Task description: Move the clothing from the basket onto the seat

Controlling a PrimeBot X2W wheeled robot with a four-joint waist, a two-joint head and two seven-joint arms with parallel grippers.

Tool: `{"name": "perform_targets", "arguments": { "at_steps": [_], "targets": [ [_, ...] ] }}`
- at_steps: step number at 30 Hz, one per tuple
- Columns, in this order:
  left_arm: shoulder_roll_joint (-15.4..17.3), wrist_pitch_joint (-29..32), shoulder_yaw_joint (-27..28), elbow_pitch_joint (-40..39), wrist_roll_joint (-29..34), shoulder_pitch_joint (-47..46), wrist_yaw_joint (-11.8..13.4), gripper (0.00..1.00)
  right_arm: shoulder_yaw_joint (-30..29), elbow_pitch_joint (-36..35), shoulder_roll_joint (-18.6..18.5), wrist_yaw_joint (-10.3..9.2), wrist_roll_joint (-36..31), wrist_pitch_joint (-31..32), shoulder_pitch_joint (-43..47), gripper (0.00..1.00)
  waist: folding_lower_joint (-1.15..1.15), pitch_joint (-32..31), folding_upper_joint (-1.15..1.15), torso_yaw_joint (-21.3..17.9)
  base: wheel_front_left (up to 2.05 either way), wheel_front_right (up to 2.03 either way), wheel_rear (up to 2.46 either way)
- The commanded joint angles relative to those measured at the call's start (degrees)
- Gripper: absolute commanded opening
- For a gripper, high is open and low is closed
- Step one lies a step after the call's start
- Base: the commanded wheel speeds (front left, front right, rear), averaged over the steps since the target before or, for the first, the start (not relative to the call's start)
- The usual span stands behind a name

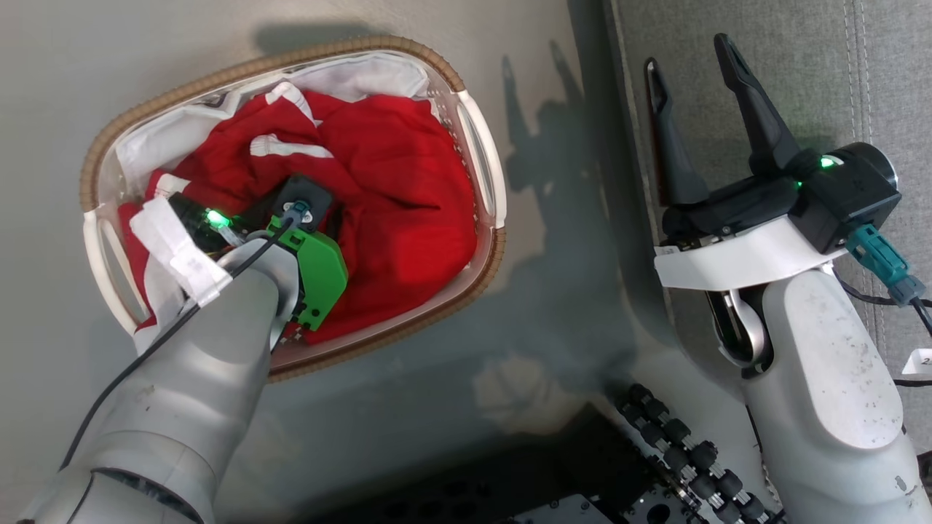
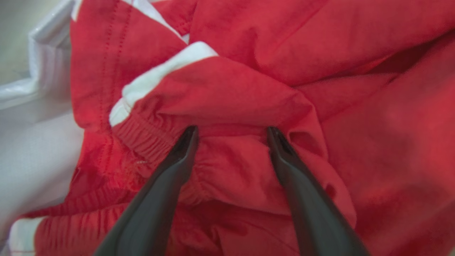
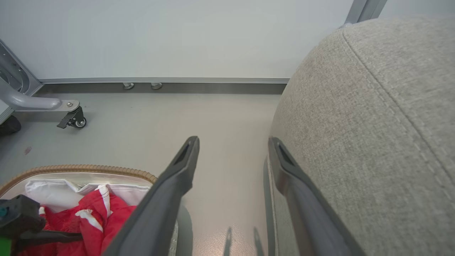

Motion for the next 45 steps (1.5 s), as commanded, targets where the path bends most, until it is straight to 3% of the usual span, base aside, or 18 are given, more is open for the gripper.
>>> {"name": "perform_targets", "arguments": {
  "at_steps": [1,9,10,12,24,35,41,45],
  "targets": [
    [0.9,1.0,-0.5,0.4,0.7,-1.2,0.7,1.00,0.1,-0.4,-0.1,-0.02,0.5,-0.3,-0.5,1.00,0.00,0.9,0.00,-0.6,0.00,0.00,0.00],
    [2.5,7.9,-2.6,1.6,1.7,-2.1,1.8,1.00,0.0,-0.6,-0.1,-0.02,1.2,-0.3,-1.0,1.00,0.00,1.8,0.00,-0.8,0.00,0.00,0.00],
    [2.6,8.2,-2.7,1.6,1.6,-2.0,1.8,0.62,0.0,-0.4,-0.1,-0.02,1.3,-0.3,-1.1,1.00,0.00,1.6,0.00,-0.8,0.00,0.00,0.00],
    [2.6,8.0,-2.8,1.6,1.2,-1.7,1.6,0.00,0.1,-0.1,-0.1,-0.02,1.5,-0.3,-1.2,1.00,0.00,1.2,0.00,-0.7,0.00,0.00,0.00],
    [1.2,3.1,-1.3,1.5,-2.5,4.0,1.1,0.00,-0.1,2.0,-0.1,-0.02,0.2,-0.3,0.3,1.00,0.00,-8.5,0.00,0.5,0.00,0.00,0.00],
    [-1.6,-3.6,1.9,0.5,-7.6,10.2,1.0,0.00,-2.2,4.9,-0.2,-0.02,-3.0,-0.3,4.8,1.00,0.00,-21.0,0.00,5.3,0.00,0.00,0.00],
    [-2.1,-5.1,3.5,-3.4,-10.2,14.3,1.2,0.00,-2.9,6.5,-0.2,-0.03,-4.2,-0.3,8.2,1.00,0.00,-28.4,0.00,7.6,0.00,0.00,0.00],
    [-2.2,-5.0,5.5,-10.2,-11.0,17.7,2.1,0.00,-3.3,7.4,-0.3,-0.03,-4.6,-0.3,10.5,1.00,0.00,-32.8,0.00,8.8,0.00,0.00,0.00]
  ]
}}
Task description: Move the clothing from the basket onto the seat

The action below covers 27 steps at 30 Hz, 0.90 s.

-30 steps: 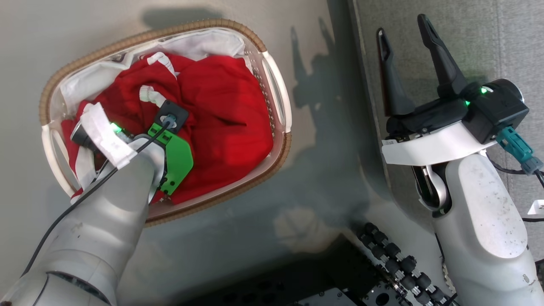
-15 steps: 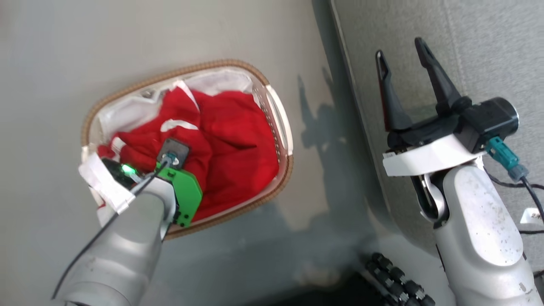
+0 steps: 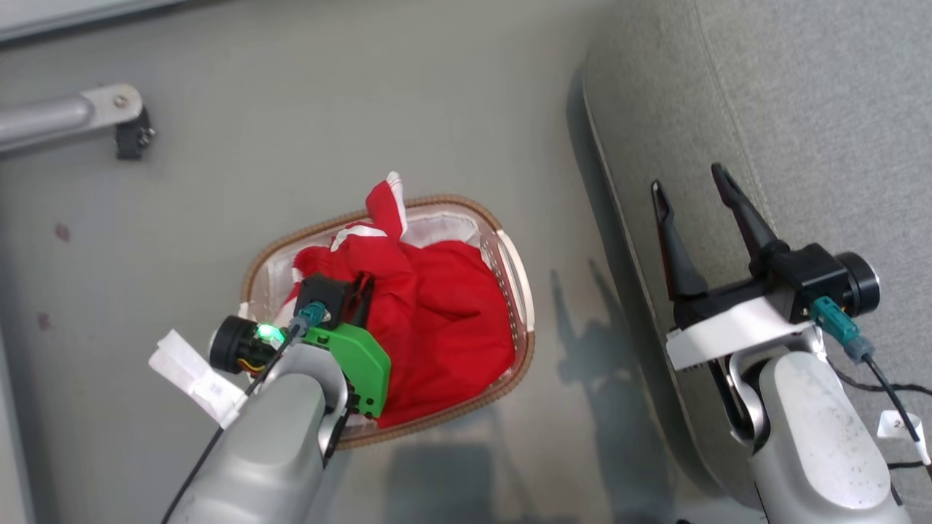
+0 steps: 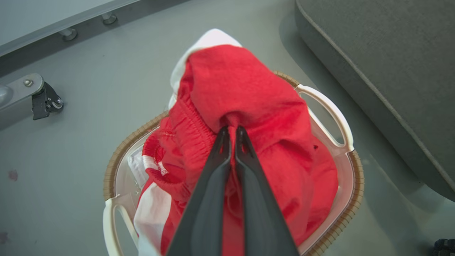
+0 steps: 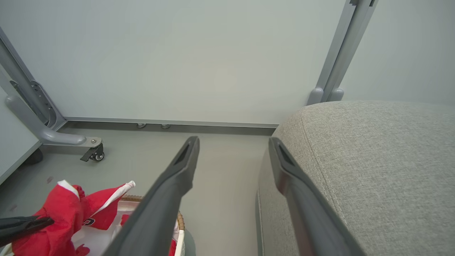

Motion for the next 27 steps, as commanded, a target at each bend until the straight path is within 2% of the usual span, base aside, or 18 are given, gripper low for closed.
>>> {"name": "perform_targets", "arguments": {
  "at_steps": [1,10,18,27],
  "targets": [
    [0.1,-0.1,0.9,-2.1,-0.3,2.6,0.4,0.00,-0.1,0.4,-0.4,-0.04,-0.2,-0.3,1.7,1.00,0.00,-8.0,0.00,3.9,0.00,0.00,0.00],
    [0.2,-0.1,7.1,-16.9,1.1,10.7,1.3,0.00,0.2,1.8,-1.2,-0.04,0.7,-0.3,7.3,1.00,0.00,-16.6,0.00,6.3,0.00,0.00,0.00],
    [0.0,-0.1,11.8,-28.1,1.7,15.2,0.9,0.00,1.4,3.0,-1.5,-0.04,1.8,-0.3,10.9,1.00,0.00,-22.3,0.00,7.0,0.00,0.00,0.00],
    [-0.1,-0.1,13.5,-36.1,1.2,17.1,0.7,0.00,3.4,4.4,-1.2,-0.04,2.8,-0.3,14.6,1.00,0.00,-26.2,0.00,6.6,0.00,0.00,0.00]
  ]
}}
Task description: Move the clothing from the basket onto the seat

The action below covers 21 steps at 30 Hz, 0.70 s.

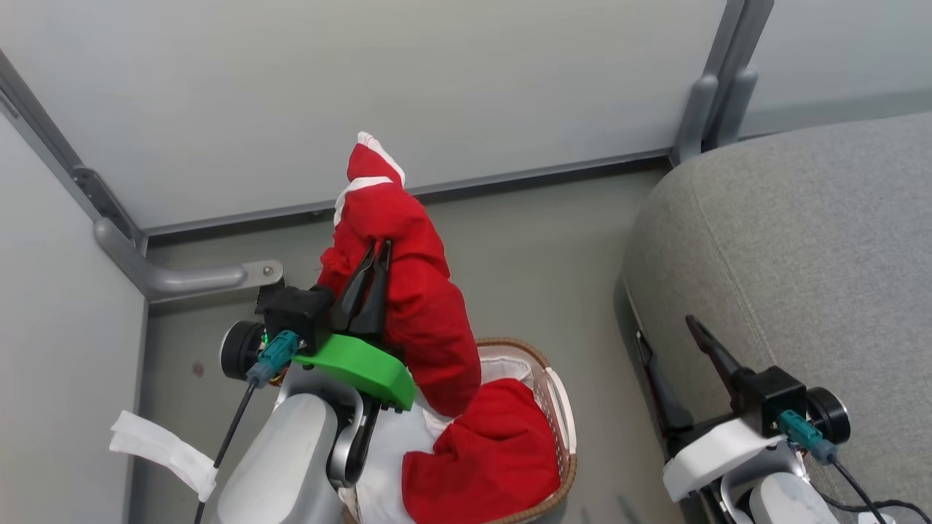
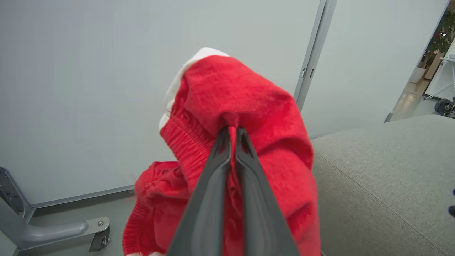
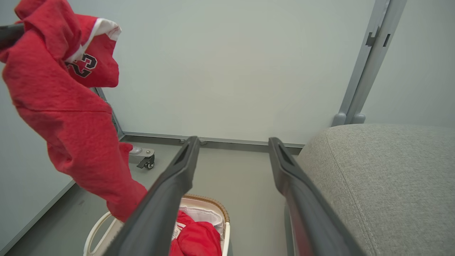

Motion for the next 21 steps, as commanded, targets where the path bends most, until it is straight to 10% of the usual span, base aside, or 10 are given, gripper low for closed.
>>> {"name": "perform_targets", "arguments": {
  "at_steps": [1,21],
  "targets": [
    [0.1,0.0,0.0,-1.1,-0.7,0.7,-0.2,0.00,0.4,0.3,0.0,-0.04,0.2,-0.3,1.1,1.00,0.00,-1.6,0.00,0.2,0.00,0.00,0.00],
    [0.1,0.0,-7.8,-5.9,-4.6,-2.7,1.6,0.00,22.0,7.5,-2.4,-0.05,4.1,-0.3,-10.3,1.00,0.00,-0.2,0.00,4.7,0.00,0.00,0.00]
  ]
}}
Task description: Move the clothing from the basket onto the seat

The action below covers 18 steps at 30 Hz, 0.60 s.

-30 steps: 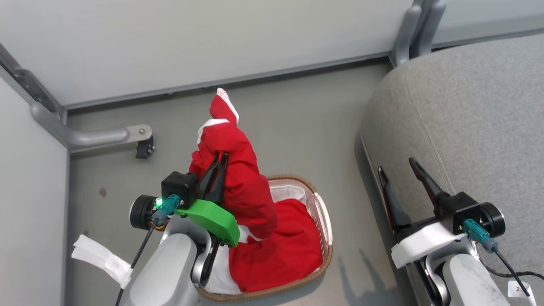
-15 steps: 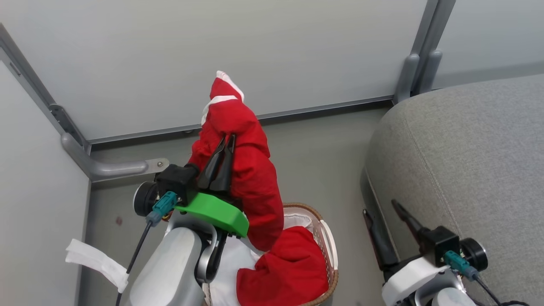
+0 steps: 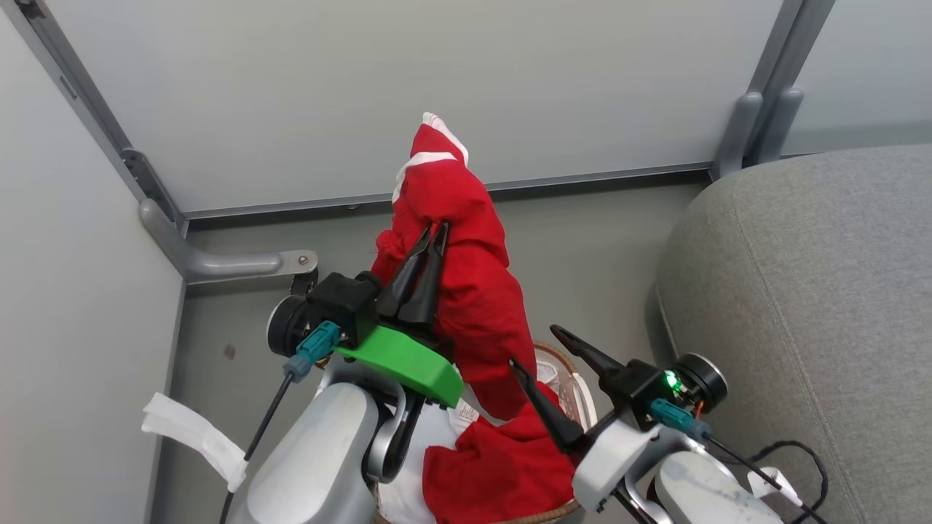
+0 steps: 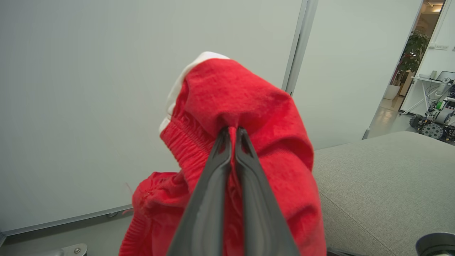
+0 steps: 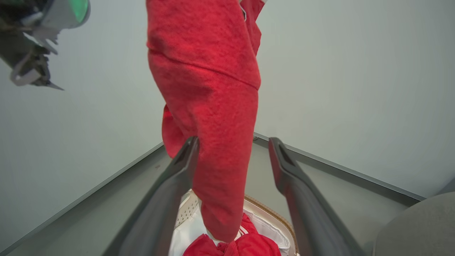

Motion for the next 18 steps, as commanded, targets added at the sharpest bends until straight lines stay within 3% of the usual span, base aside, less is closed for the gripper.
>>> {"name": "perform_targets", "arguments": {
  "at_steps": [1,12,13,14,15,18],
  "targets": [
    [0.1,0.0,-0.6,-0.1,-0.3,-1.0,0.4,0.00,0.9,1.4,0.0,-0.06,-0.2,-0.3,-2.0,1.00,0.00,0.6,0.00,0.8,0.00,0.00,0.00],
    [0.1,0.0,-4.9,-0.7,-2.8,-3.3,1.3,0.00,3.8,12.3,2.9,-0.06,-1.8,-0.3,-9.6,1.00,0.00,2.0,0.00,3.8,0.00,0.00,0.00],
    [0.1,0.0,-5.5,-0.7,-3.1,-3.5,1.4,0.00,4.0,12.9,2.9,-0.06,-1.5,-0.3,-9.8,0.63,0.00,2.1,0.00,4.1,0.00,0.00,0.00],
    [0.1,0.0,-5.8,-0.8,-3.3,-3.6,1.5,0.00,4.0,13.4,3.0,-0.06,-1.1,-0.3,-9.9,0.38,0.00,2.1,0.00,4.3,0.00,0.00,0.00],
    [0.1,0.0,-6.2,-0.8,-3.5,-3.7,1.6,0.00,4.4,13.9,3.0,-0.06,-0.6,-0.3,-9.8,0.00,0.00,2.1,0.00,4.6,0.00,0.00,0.00],
    [0.1,0.0,-6.7,-0.7,-3.9,-3.9,2.0,0.00,5.0,14.7,3.2,-0.06,1.0,-0.3,-9.3,0.00,0.00,2.1,0.00,5.0,0.00,0.00,0.00]
  ]
}}
